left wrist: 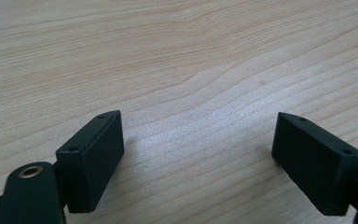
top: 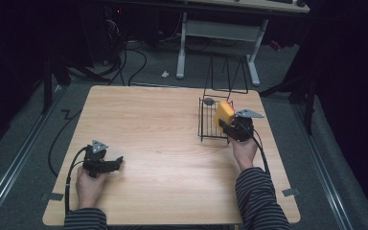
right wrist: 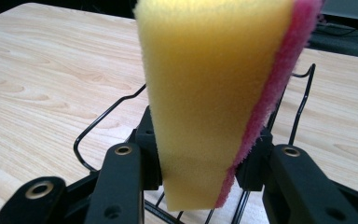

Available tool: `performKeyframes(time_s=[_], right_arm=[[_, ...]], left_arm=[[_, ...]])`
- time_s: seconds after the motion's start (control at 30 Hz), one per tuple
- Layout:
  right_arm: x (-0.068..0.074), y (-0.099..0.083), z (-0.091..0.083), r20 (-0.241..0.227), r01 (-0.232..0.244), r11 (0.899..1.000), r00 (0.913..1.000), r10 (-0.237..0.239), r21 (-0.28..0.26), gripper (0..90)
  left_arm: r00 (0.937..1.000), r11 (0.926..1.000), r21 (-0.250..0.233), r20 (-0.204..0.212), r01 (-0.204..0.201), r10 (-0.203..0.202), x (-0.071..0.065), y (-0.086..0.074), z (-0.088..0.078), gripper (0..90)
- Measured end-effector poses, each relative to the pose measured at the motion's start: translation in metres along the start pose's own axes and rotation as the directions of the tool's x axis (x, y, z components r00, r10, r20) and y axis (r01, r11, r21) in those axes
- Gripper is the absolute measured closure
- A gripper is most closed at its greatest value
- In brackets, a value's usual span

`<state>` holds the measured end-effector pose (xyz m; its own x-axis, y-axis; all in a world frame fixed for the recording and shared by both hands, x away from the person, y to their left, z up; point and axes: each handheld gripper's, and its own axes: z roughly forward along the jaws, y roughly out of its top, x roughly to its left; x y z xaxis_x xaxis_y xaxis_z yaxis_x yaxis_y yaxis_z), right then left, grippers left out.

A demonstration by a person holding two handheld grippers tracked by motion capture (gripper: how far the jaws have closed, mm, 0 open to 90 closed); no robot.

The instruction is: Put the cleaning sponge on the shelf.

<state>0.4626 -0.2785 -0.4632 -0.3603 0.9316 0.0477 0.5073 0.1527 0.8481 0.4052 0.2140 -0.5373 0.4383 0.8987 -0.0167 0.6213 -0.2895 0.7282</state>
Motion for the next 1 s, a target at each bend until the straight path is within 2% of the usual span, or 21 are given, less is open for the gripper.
performKeyframes(time_s=[0.13,0.23,0.4,0.63,1.0], right_arm=[[0.001,0.004,0.005,0.008,0.013,1.0,0.9999,-0.013,0.021,61.4],[0.003,0.009,0.008,0.012,0.03,1.0,0.9995,-0.03,0.007,61.4],[0.005,0.011,0.015,0.012,0.033,0.999,0.9994,-0.033,0.022,61.4],[0.005,0.013,0.029,0.014,0.026,0.999,0.9996,-0.026,0.024,61.2],[0.0,0.008,0.041,0.028,0.015,0.998,0.9995,-0.016,0.062,61.2]], left_arm=[[1.0,1.0,-0.001,-0.001,0.0,0.0,0.0,0.0,0.0,17.2],[1.0,1.0,0.0,0.0,0.0,0.0,0.0,0.0,0.0,17.2],[1.0,1.0,-0.001,-0.001,0.0,0.0,0.0,0.0,0.0,17.2],[1.0,1.0,-0.003,-0.003,-0.001,0.001,0.0,0.0,0.0,17.2],[1.0,1.0,-0.003,-0.003,-0.001,0.001,0.0,0.0,0.0,17.2]])
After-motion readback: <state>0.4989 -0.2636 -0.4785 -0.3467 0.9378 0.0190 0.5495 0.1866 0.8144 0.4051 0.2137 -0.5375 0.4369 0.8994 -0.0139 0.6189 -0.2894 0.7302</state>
